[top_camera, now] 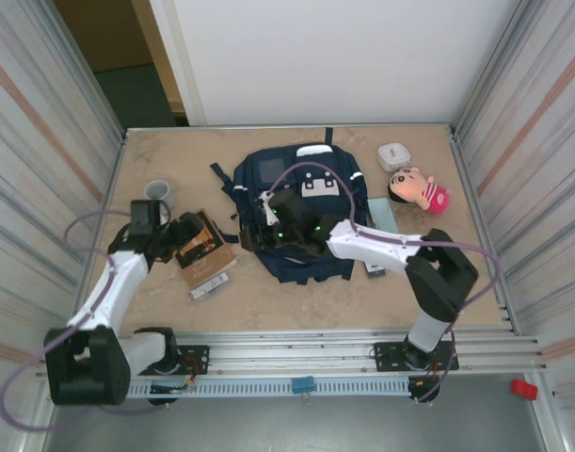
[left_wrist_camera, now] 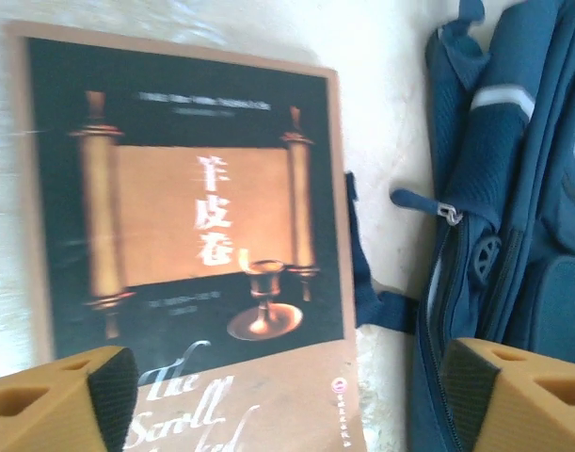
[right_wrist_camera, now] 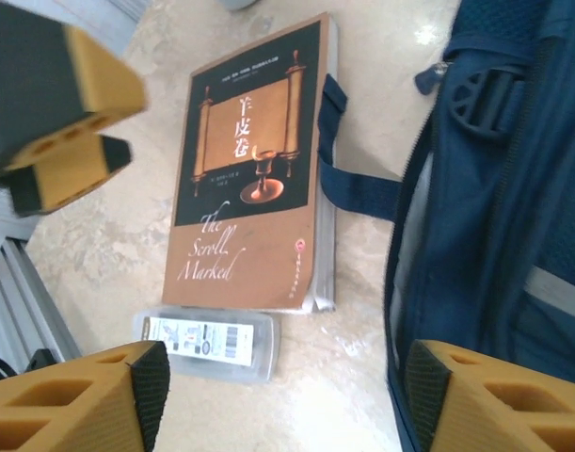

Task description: Pack books, pencil case, and school supplies into a backpack

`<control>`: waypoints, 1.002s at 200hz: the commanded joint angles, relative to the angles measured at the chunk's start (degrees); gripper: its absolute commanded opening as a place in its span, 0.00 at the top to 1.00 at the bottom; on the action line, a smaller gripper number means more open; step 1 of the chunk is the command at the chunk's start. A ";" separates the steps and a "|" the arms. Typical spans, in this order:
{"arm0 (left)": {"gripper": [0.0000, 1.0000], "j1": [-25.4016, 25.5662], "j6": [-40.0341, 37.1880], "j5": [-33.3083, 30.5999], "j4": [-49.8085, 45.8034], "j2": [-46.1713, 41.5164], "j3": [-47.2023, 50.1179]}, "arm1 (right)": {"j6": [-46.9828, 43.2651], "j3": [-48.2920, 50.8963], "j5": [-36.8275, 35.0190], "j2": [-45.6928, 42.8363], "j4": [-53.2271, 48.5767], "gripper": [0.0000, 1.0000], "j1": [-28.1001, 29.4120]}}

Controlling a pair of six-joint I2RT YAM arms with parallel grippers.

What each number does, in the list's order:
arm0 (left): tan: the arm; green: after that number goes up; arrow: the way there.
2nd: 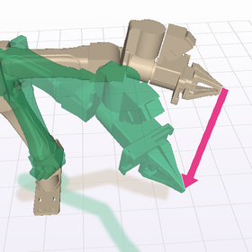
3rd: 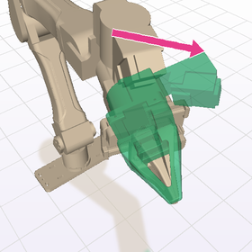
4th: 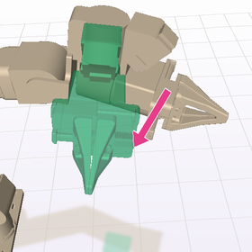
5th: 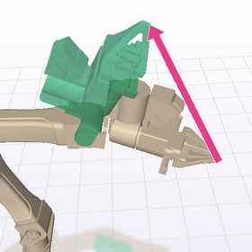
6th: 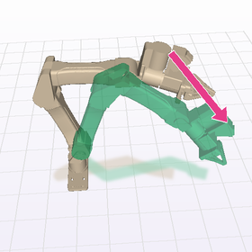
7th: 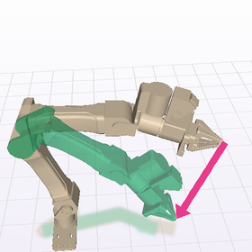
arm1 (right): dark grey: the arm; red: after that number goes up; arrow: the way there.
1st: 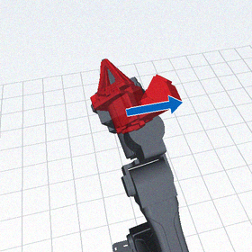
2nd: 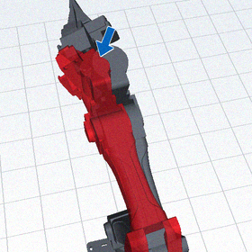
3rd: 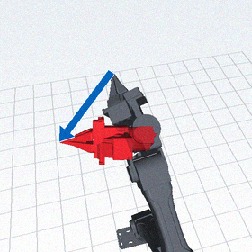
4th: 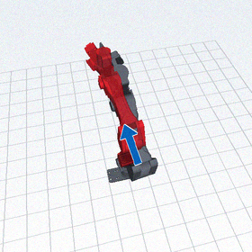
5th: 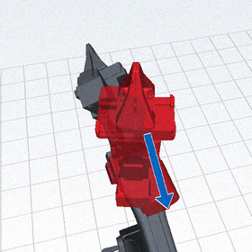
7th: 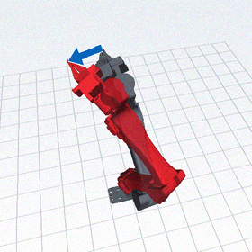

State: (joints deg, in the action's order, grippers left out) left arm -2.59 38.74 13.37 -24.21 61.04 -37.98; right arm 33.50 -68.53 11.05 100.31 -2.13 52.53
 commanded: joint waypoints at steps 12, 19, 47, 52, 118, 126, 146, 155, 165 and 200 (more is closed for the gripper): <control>0.20 -6.61 -2.27 8.10 -2.89 -4.18 6.54 | -2.96 -8.36 0.42 8.89 -2.71 0.37 1.47; 0.21 -7.35 -2.40 7.92 -2.98 -4.17 7.07 | -3.52 -10.21 -0.28 11.02 -3.77 0.38 1.74; 0.23 -7.96 -2.18 7.87 -1.74 -2.12 8.91 | -4.72 -16.63 -2.10 18.72 -6.62 0.40 2.05; 0.25 -8.03 -2.10 7.91 -1.24 -1.68 9.25 | -4.92 -17.78 -2.33 19.99 -7.29 0.40 2.05; 0.26 -8.04 -2.28 7.44 2.86 2.98 11.76 | -6.69 -25.99 -2.06 30.30 -12.12 0.51 2.05; 0.25 -8.04 -2.31 7.39 3.46 3.82 12.02 | -6.60 -26.21 -1.95 30.90 -12.69 0.55 2.11; 0.26 -8.04 -2.56 8.22 4.65 5.61 12.41 | -6.85 -26.57 -2.47 31.94 -15.02 0.64 2.19; 0.26 -8.04 -2.38 8.80 5.23 6.14 12.49 | -6.77 -26.35 -2.44 32.29 -15.58 0.69 2.07; 0.25 -8.04 -2.23 9.72 6.06 6.32 12.64 | -6.59 -26.30 -2.03 32.57 -15.75 0.73 1.96; 0.25 -7.74 -1.22 14.47 7.06 4.56 11.94 | -6.50 -26.18 0.01 32.76 -15.72 0.79 1.80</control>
State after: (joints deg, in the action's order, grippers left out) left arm -10.57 37.34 21.96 -20.53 66.06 -26.35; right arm 27.77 -95.11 10.57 130.06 -12.05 54.57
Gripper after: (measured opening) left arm 0.745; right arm 0.217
